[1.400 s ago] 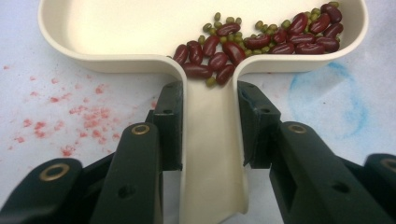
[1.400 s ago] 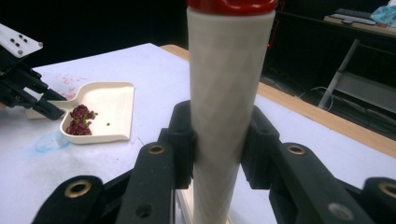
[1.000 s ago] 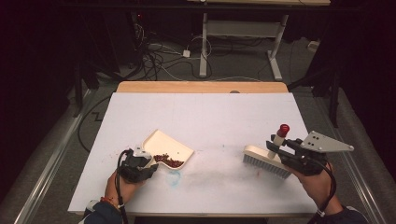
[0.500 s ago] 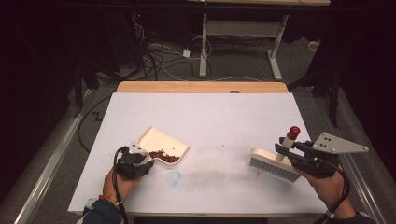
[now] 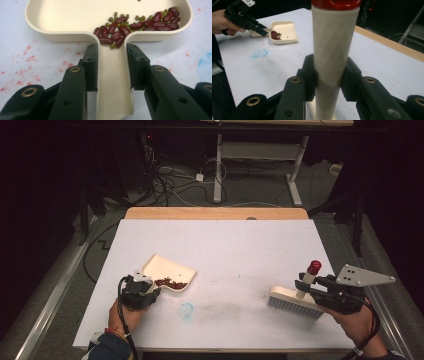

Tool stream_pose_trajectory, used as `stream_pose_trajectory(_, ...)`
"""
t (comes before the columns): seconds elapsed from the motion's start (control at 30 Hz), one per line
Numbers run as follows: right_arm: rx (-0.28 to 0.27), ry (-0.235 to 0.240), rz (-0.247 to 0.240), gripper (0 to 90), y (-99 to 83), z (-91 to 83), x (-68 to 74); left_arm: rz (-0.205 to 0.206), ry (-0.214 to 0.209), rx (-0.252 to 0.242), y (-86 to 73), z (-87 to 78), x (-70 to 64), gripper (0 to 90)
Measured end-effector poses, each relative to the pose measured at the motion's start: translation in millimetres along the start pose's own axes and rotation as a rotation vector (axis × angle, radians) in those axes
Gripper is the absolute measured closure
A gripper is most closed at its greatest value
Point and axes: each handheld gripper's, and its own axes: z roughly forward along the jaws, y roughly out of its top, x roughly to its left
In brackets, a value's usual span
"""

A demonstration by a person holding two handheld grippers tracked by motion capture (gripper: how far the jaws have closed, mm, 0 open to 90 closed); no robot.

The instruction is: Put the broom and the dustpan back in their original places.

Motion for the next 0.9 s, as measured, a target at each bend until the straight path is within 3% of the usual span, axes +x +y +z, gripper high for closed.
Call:
stream_pose_trajectory(0.27, 0.019, 0.029, -0.010, 69.7, 0.4, 4.1, 2.0, -0.046, 0.024, -0.016, -0.9, 2.5, 7.5, 63.3)
stream_pose_trajectory(0.53, 0.030, 0.054, -0.005, 69.7, 2.6, 4.8, -0.5, -0.111, 0.077, -0.029, -1.3, 3.6, 14.0, 63.3)
stream_pose_trajectory(0.83, 0.044, 0.060, 0.000, 69.5, 6.1, 22.5, -9.4, -0.183, 0.125, -0.041, 1.6, 9.7, 19.3, 63.3)
stream_pose_trajectory(0.9, 0.047, 0.054, 0.011, 69.4, 8.2, 27.8, -15.7, -0.182, 0.130, -0.039, 3.3, 10.6, 17.6, 63.2)
